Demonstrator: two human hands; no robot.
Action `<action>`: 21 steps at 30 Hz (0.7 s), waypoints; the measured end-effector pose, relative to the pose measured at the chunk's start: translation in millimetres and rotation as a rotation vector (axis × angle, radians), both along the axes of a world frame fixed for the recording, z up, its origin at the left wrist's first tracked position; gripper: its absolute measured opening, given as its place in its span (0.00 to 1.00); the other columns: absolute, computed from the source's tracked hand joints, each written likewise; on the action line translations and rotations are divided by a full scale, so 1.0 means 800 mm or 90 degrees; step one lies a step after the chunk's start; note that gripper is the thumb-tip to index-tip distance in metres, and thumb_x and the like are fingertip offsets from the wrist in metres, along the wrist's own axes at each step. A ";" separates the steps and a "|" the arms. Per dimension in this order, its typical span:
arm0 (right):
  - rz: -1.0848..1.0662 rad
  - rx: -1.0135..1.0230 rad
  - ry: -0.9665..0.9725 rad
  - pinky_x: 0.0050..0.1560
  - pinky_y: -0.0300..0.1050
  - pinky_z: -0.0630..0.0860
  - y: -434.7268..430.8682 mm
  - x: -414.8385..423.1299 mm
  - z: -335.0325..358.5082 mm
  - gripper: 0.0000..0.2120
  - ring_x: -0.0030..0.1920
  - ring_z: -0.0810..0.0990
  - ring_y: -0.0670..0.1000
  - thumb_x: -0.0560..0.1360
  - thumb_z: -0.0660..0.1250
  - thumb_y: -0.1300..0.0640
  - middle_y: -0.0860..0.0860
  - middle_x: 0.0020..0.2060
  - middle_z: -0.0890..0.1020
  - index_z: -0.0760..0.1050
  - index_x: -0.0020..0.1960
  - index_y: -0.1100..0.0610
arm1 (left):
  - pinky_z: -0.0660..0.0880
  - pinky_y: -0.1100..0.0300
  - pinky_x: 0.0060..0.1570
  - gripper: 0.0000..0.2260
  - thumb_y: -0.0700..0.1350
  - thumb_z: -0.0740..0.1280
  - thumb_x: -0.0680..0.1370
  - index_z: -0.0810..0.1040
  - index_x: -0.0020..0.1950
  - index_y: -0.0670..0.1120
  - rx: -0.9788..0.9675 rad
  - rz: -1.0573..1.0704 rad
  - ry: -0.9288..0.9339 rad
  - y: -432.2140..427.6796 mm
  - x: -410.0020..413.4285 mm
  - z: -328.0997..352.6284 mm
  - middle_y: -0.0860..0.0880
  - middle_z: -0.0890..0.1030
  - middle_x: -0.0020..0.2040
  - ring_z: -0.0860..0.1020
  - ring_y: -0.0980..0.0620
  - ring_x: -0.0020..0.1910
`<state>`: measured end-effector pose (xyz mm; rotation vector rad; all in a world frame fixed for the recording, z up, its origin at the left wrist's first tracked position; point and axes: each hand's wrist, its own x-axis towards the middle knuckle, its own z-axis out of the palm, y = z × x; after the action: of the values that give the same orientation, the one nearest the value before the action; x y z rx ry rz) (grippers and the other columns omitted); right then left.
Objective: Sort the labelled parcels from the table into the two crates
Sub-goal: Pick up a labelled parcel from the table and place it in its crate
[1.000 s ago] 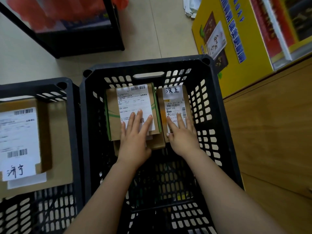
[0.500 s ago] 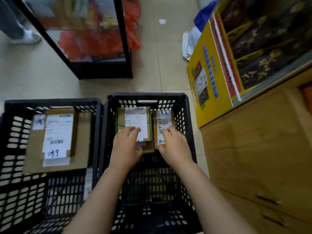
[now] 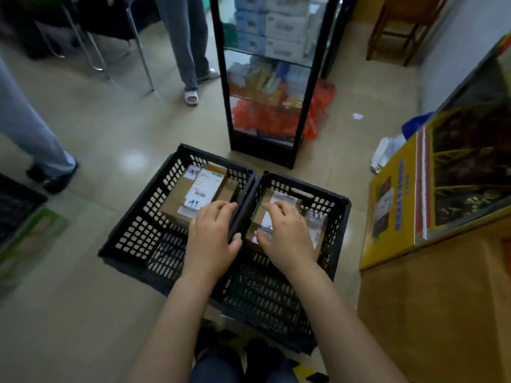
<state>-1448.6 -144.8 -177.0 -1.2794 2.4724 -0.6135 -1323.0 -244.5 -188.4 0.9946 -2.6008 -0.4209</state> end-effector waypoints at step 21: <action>0.435 -0.133 0.029 0.69 0.47 0.64 -0.068 0.358 0.136 0.25 0.67 0.68 0.52 0.76 0.68 0.51 0.49 0.67 0.70 0.67 0.72 0.52 | 0.70 0.48 0.62 0.25 0.43 0.74 0.68 0.75 0.65 0.45 -0.132 0.464 0.050 0.049 0.402 0.129 0.45 0.76 0.60 0.73 0.44 0.60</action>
<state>-1162.2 -199.6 -68.3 -2.0836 1.8373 -0.6606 -1001.6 -205.5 -85.0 1.6828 -1.9664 -0.0025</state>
